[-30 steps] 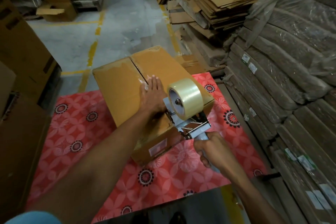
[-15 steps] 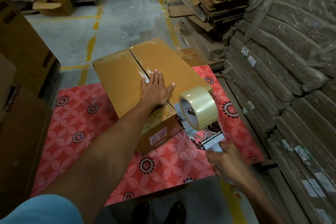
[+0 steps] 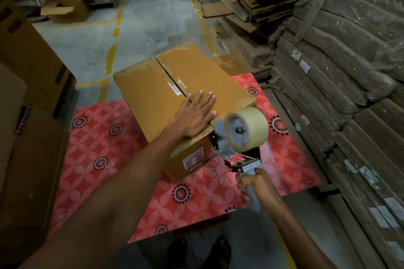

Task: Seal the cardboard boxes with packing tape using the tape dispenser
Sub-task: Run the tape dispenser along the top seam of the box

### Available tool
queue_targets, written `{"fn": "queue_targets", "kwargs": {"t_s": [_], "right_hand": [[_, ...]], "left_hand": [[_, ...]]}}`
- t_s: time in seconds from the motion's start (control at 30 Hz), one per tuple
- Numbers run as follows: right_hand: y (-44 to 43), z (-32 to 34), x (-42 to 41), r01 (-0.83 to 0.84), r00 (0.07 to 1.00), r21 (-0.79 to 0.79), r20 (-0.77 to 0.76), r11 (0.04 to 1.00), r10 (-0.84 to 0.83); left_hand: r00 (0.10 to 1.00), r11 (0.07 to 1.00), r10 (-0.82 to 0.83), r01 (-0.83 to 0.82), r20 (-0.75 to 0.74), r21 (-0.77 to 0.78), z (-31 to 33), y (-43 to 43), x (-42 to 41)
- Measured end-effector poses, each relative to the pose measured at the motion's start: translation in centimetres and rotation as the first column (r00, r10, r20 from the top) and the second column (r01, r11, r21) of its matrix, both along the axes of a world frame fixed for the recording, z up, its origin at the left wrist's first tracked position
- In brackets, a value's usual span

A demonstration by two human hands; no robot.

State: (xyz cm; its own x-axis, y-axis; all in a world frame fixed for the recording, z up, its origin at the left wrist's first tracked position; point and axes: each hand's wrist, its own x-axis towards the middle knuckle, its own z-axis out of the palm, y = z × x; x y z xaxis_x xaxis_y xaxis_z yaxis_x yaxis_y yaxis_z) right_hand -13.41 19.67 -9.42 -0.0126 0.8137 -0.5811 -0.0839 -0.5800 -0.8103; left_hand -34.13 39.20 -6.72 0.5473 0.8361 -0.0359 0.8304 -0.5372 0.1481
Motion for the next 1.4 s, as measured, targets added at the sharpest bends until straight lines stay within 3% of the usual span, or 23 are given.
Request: {"fn": "queue_targets", "kwargs": {"t_s": [0.13,0.23,0.3,0.37,0.5,0.63,0.67,0.73,0.8,0.83,0.87,0.93,1.0,1.07,1.2,1.33,1.4], "right_hand": [[-2.5,-2.5,-0.3,0.278,0.957,-0.080,-0.063,0.957,-0.283],[-2.9,-4.4,1.7,0.426,0.881,0.027,0.216,0.904,-0.422],[-1.9,-5.4,3.6,0.342,0.784,0.067,0.529,0.937,-0.324],[-0.5,-6.4,5.4,0.318,0.683,0.060,0.678,0.946,-0.272],[2.1,-8.9,7.0,0.209,0.642,0.017,0.752,0.978,-0.150],[2.4,-11.7,7.2,0.098,0.593,-0.127,0.804,0.987,0.044],[2.3,-10.6,6.9,0.056,0.550,-0.140,0.830,0.989,0.087],[2.9,-7.7,6.5,-0.041,0.333,-0.151,0.930,0.988,0.156],[5.1,-2.4,4.9,-0.135,0.045,-0.022,0.999,0.991,0.028],[6.8,-0.1,3.4,-0.233,0.014,0.082,0.997,0.969,-0.080],[8.6,2.2,1.1,-0.355,0.072,0.180,0.984,0.918,-0.165],[13.0,5.0,-4.4,-0.572,0.270,0.342,0.937,0.746,-0.223],[17.8,6.7,-10.0,-0.726,0.322,0.331,0.938,0.603,-0.127],[22.7,6.8,-14.2,-0.797,0.295,0.267,0.955,0.542,-0.037],[30.2,6.1,-19.5,-0.832,0.236,0.194,0.972,0.519,0.015],[35.6,4.6,-21.6,-0.858,0.067,-0.005,0.990,0.514,0.122],[36.8,3.6,-21.8,-0.856,0.039,-0.030,0.992,0.516,0.122]], "left_hand": [[1.000,1.000,-0.019,0.019,-0.016,-0.017,0.3,-0.5,0.0],[0.999,1.000,-0.021,0.020,-0.046,-0.012,0.3,-1.1,0.3],[0.998,1.000,-0.011,0.011,-0.057,0.001,0.3,-1.4,0.6],[0.998,1.000,0.020,-0.020,-0.061,0.004,0.5,-1.6,1.1],[0.994,0.995,0.095,-0.096,-0.046,-0.025,0.4,-2.3,2.4],[0.993,0.992,0.117,-0.118,-0.029,-0.053,0.2,-2.7,2.5],[0.995,0.991,0.104,-0.104,-0.008,-0.078,0.3,-2.5,2.0],[0.990,0.986,0.125,-0.116,0.066,-0.122,0.8,-1.2,0.3],[0.971,0.974,0.204,-0.188,0.123,-0.128,1.2,1.0,-2.2],[0.962,0.966,0.244,-0.230,0.125,-0.118,1.2,2.4,-3.6],[0.954,0.957,0.279,-0.267,0.110,-0.110,1.1,3.8,-5.1],[0.940,0.939,0.336,-0.328,0.064,-0.104,0.9,6.8,-7.9],[0.927,0.925,0.372,-0.367,0.037,-0.094,0.9,9.5,-10.0],[0.919,0.916,0.393,-0.391,0.010,-0.086,1.0,12.0,-11.5],[0.918,0.918,0.389,-0.393,-0.083,-0.044,0.8,15.7,-13.4],[0.920,0.922,0.388,-0.388,-0.053,0.001,0.6,18.5,-14.3],[0.922,0.924,0.383,-0.382,-0.057,0.036,0.2,19.4,-14.6]]}}
